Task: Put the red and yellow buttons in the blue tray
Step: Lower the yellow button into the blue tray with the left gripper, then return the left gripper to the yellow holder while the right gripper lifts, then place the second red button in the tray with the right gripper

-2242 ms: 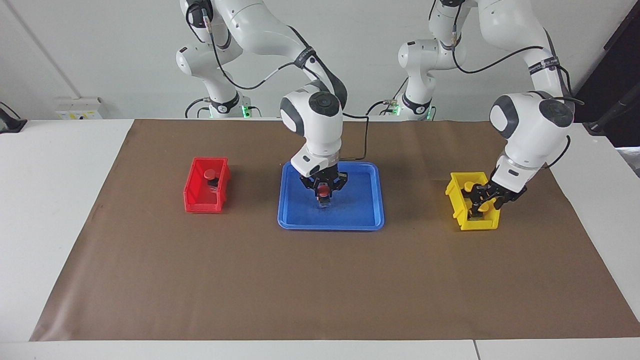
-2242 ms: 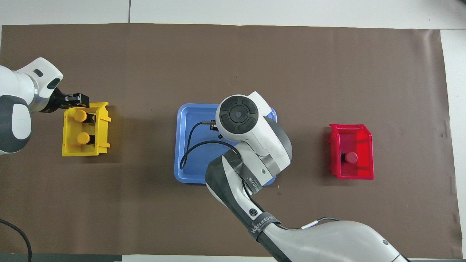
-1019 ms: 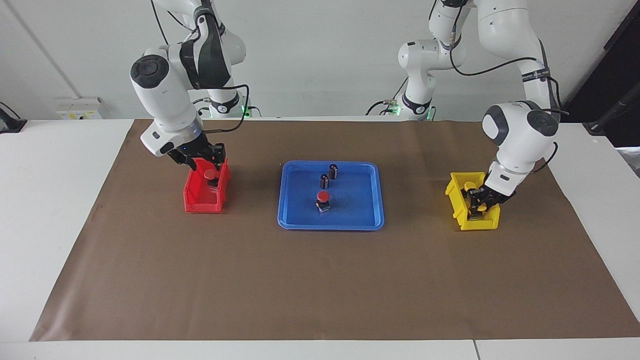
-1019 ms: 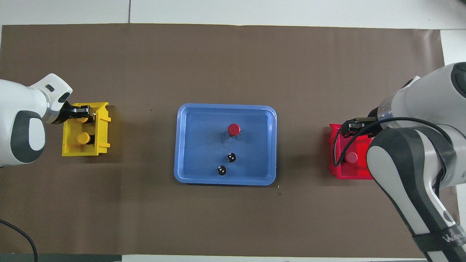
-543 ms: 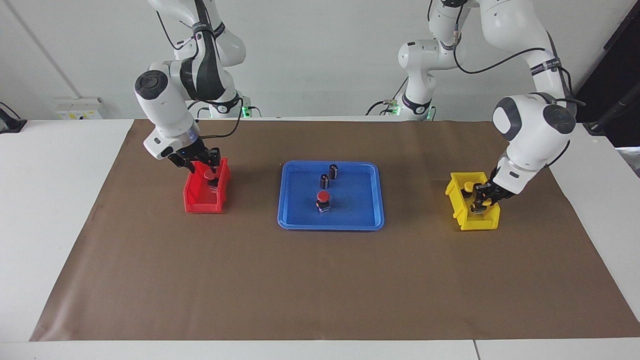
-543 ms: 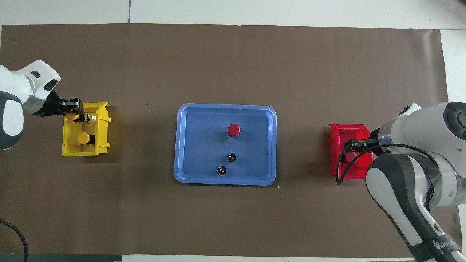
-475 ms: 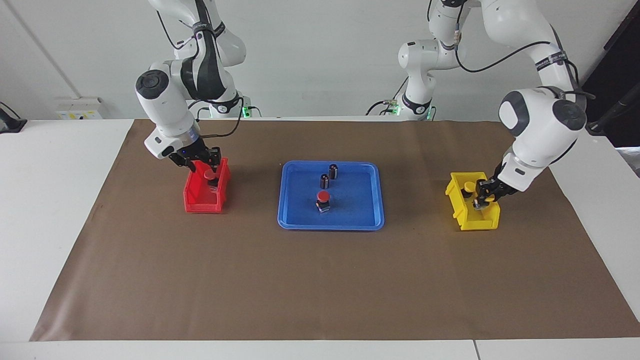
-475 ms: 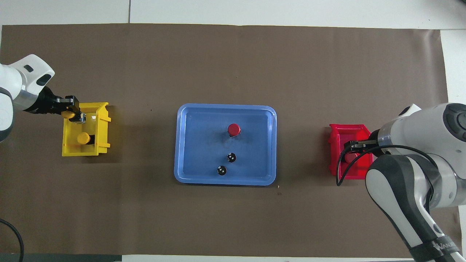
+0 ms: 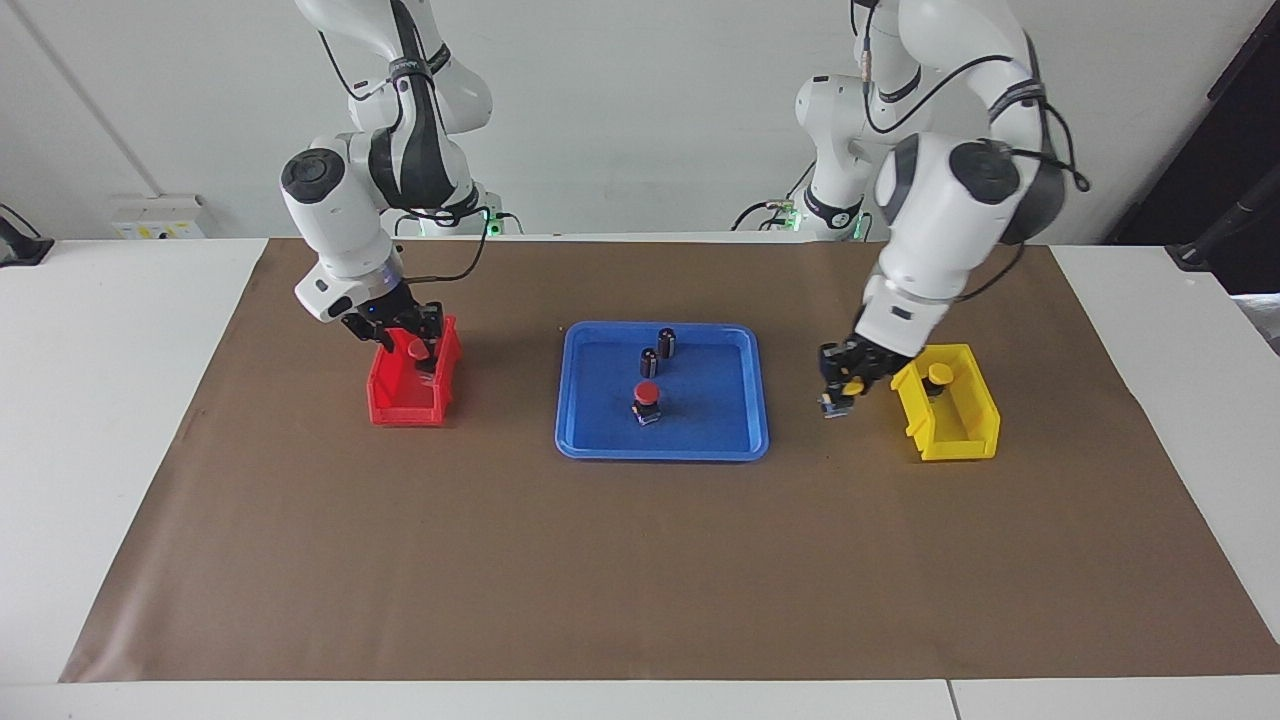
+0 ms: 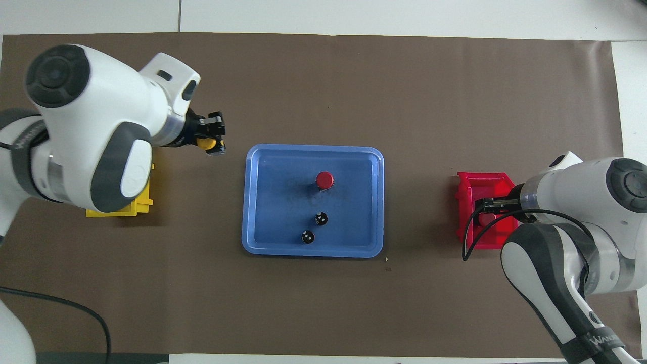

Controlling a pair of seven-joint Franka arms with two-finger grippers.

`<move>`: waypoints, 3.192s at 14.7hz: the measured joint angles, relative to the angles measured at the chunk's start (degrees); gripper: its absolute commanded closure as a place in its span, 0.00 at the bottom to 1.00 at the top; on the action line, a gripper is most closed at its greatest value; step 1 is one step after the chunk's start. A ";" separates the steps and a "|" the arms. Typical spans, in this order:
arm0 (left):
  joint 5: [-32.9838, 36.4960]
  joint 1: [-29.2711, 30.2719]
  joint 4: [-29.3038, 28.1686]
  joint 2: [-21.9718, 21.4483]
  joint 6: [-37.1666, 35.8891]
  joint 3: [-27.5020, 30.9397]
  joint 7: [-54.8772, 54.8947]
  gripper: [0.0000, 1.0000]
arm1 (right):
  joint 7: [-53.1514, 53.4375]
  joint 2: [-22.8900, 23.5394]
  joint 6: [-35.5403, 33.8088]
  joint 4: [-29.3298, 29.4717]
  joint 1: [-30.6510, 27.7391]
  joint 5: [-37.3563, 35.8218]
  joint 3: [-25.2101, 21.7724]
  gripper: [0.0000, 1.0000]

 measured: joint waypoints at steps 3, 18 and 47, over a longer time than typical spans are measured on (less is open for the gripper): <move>-0.04 -7.44 -1.89 2.51 4.24 -0.06 -7.04 0.99 | 0.00 0.26 0.99 -0.61 0.00 0.00 0.04 0.35; -0.08 -11.30 -5.99 8.19 14.23 0.16 -10.27 0.31 | -1.19 0.41 4.63 -4.29 -0.05 0.00 0.03 0.60; 4.43 22.04 -8.62 -3.82 -5.96 2.77 44.25 0.07 | 27.54 24.39 1.80 28.07 23.61 0.25 1.40 0.77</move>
